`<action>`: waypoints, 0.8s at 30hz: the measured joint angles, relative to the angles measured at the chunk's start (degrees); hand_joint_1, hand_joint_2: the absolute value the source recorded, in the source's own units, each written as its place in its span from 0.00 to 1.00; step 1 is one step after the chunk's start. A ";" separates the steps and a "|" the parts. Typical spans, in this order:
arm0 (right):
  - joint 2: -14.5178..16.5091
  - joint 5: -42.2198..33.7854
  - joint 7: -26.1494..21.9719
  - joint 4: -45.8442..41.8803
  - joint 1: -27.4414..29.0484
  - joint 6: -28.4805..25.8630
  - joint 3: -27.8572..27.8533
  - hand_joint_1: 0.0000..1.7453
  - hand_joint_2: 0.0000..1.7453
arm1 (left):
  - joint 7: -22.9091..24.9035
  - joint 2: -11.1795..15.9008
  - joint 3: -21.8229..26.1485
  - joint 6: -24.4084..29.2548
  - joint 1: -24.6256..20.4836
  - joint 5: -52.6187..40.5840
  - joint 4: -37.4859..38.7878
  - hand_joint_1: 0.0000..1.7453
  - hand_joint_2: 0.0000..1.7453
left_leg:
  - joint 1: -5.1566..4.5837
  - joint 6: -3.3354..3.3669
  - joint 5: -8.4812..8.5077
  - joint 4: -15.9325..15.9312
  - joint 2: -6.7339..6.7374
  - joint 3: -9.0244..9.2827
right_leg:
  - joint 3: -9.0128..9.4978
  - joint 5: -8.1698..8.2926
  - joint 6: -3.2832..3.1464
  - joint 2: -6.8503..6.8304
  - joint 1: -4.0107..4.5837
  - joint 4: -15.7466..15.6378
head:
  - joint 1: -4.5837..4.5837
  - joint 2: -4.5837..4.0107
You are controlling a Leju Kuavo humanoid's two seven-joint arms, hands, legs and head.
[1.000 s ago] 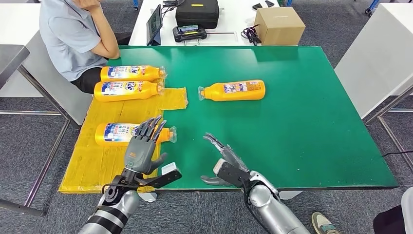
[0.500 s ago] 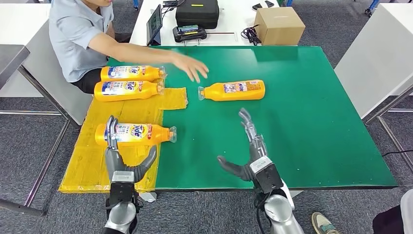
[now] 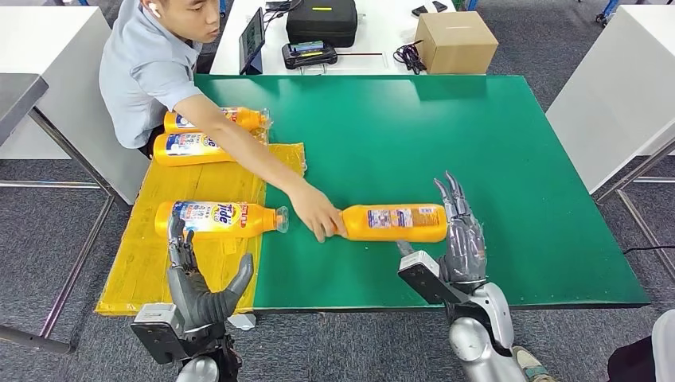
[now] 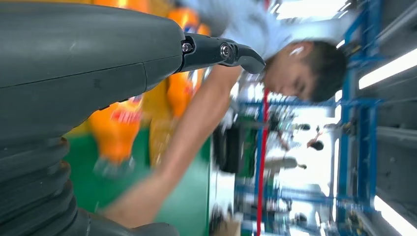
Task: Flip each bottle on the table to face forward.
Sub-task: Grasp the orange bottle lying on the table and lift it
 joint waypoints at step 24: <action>-13.16 0.29 13.21 12.63 -8.48 21.80 8.15 0.00 1.00 | 8.31 3.32 -2.31 -5.46 1.16 0.62 -2.80 0.00 1.00 | 0.00 0.01 0.01 0.00 -0.01 0.00 | 0.01 0.01 0.01 -0.01 0.00 0.00 | -0.01 0.00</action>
